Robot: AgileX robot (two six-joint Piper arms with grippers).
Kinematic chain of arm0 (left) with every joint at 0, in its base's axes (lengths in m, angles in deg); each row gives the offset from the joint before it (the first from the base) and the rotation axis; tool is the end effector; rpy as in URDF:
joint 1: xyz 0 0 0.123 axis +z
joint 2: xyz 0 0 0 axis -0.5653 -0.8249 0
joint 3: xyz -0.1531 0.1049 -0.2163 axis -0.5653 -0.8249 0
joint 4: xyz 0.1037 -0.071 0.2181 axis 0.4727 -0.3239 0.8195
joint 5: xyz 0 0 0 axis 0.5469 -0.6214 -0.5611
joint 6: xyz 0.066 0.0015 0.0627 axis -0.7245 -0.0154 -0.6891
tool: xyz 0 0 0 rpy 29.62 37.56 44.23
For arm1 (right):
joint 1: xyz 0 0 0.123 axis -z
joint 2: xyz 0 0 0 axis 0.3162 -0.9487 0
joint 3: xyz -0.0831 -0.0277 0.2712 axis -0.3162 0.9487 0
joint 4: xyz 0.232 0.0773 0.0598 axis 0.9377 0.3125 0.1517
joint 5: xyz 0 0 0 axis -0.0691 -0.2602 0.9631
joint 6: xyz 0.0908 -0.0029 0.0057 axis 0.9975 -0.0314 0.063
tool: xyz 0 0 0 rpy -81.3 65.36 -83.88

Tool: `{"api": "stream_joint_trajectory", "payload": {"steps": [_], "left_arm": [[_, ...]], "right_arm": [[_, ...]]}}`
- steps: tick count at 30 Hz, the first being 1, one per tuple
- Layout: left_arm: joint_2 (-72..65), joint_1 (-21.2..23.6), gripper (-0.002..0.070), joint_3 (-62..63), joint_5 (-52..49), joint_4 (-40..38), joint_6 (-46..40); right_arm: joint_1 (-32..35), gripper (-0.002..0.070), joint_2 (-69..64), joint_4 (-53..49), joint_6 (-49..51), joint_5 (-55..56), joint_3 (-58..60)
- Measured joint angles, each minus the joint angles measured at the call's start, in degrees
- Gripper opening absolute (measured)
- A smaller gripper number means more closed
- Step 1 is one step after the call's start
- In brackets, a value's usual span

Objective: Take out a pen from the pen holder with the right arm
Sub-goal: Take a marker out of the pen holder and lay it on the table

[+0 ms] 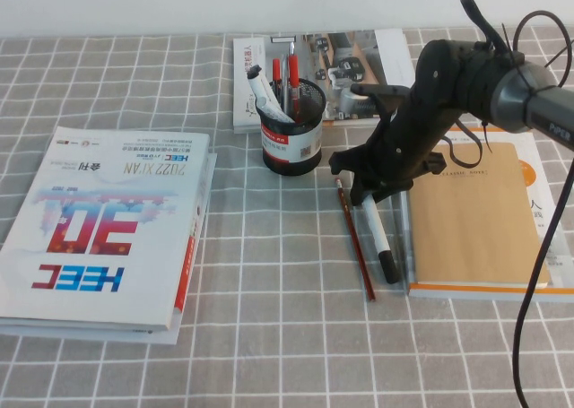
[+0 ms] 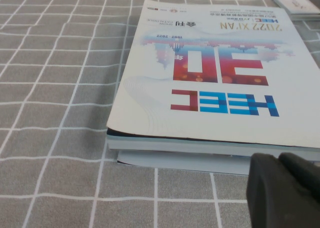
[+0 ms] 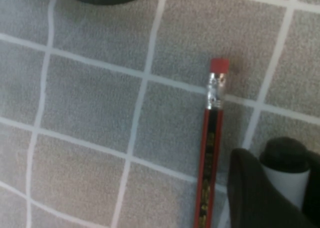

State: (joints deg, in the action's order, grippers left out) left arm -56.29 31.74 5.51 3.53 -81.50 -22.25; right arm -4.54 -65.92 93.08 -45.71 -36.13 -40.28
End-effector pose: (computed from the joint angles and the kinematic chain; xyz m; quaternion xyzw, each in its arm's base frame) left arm 0.0520 -0.0043 0.1701 0.0339 0.8069 -0.0159 0.5895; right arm 0.4378 0.2085 0.1772 -0.0973 0.9772 0.1565 0.1052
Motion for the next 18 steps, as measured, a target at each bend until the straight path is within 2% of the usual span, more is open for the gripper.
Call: {"api": "stream_joint_trajectory", "payload": {"steps": [5, 11, 14, 18], "left_arm": [[0.0, 0.0, -0.0005, 0.0, 0.0, 0.0, 0.0], [0.0, 0.0, -0.0005, 0.0, 0.0, 0.0, 0.0], [0.0, 0.0, -0.0005, 0.0, 0.0, 0.0, 0.0], [0.0, 0.0, -0.0005, 0.0, 0.0, 0.0, 0.0]], "right_arm": [[0.1, 0.0133, -0.1, 0.0, 0.4, 0.3, 0.0], [0.1, 0.0300, -0.1, 0.0, 0.5, 0.9, -0.3], [0.1, 0.0333, -0.1, 0.0, 0.6, 0.9, -0.3], [0.1, 0.0344, 0.3, -0.8, 0.6, 0.5, -0.3]]}}
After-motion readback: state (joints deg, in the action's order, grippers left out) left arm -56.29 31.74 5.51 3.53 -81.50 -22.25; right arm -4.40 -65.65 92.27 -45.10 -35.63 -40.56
